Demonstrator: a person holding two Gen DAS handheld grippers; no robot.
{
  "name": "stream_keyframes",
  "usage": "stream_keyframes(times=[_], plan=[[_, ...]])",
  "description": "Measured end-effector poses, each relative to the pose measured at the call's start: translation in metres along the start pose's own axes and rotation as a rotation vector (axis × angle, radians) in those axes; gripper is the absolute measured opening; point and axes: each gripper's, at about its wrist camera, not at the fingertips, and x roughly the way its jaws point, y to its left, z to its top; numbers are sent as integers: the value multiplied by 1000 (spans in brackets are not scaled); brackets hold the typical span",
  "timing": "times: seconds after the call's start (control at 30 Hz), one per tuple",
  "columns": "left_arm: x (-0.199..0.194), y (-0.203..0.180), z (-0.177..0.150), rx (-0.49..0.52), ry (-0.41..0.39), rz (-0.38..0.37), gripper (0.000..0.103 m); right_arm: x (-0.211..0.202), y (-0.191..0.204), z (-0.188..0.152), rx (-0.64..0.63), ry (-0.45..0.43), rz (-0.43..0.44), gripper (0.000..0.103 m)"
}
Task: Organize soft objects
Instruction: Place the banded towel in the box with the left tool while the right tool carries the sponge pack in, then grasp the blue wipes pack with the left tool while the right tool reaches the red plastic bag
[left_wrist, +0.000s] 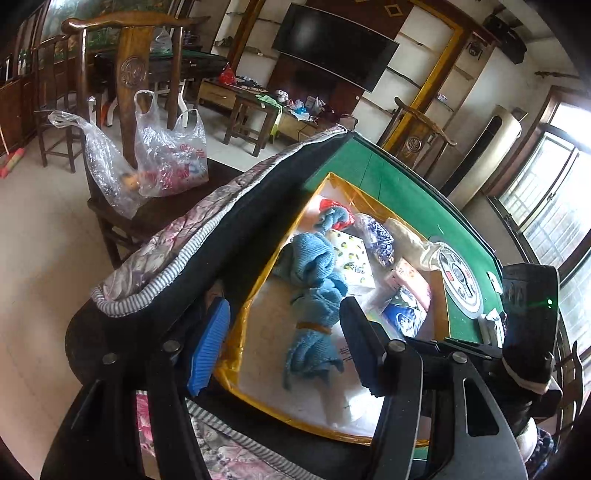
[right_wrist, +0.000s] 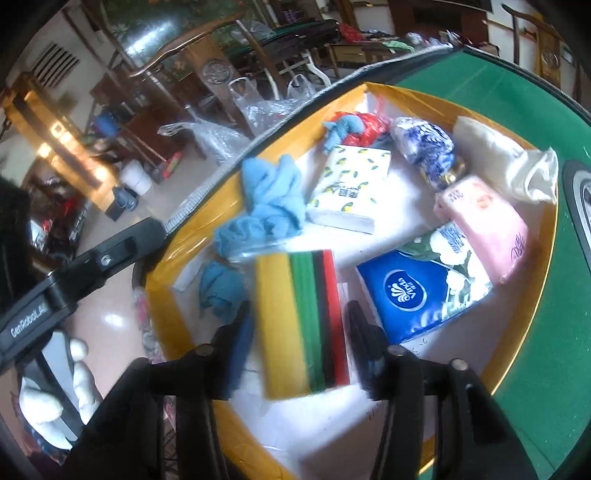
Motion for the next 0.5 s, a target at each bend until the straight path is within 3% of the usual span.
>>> stream_keyframes(times=[0.27, 0.4, 0.5], plan=[[1, -1, -2, -5, 6, -2, 61, -49, -20, -11, 28, -112, 6, 62], [-3, -13, -3, 22, 2, -16, 62, -83, -63, -34, 109, -185, -28, 63], [-3, -33, -5, 69, 3, -41, 65, -120, -122, -62, 245, -260, -81, 63]])
